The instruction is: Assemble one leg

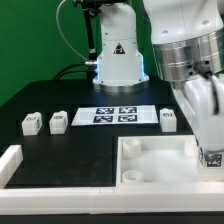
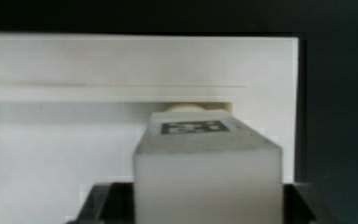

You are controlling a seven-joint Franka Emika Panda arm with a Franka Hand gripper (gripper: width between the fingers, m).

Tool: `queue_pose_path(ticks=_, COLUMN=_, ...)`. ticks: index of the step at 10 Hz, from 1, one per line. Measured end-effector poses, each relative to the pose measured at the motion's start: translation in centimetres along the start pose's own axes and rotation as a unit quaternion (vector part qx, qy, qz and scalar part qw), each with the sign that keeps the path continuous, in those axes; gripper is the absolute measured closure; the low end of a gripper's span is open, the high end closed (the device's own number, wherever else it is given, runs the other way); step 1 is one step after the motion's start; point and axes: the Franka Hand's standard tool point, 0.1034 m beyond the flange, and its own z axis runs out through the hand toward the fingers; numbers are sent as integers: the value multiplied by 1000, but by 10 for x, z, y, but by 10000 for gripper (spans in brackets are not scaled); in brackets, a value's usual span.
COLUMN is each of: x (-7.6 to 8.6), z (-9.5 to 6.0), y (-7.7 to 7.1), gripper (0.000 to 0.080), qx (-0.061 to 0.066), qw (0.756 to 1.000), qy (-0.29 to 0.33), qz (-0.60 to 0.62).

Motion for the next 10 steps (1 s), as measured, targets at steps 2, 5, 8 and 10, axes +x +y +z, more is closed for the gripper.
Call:
queue_pose_path(ticks=2, x=-1, z=-1, y=0, gripper=502, qx=1, qw=998, qy=3, qz=61)
queue_pose_path(ticks=5, x=-1, z=1, y=2, gripper=400, qx=0, qw=1000, qy=6, qz=-3)
queue_pose_path(ticks=8, x=-16, z=-12, y=6, gripper=157, qx=2, qw=977, qy=14, qz=-211)
queue_pose_path(ticks=10, x=-21, z=-39, y=5, gripper=152, qx=13, qw=957, qy=10, qz=-288)
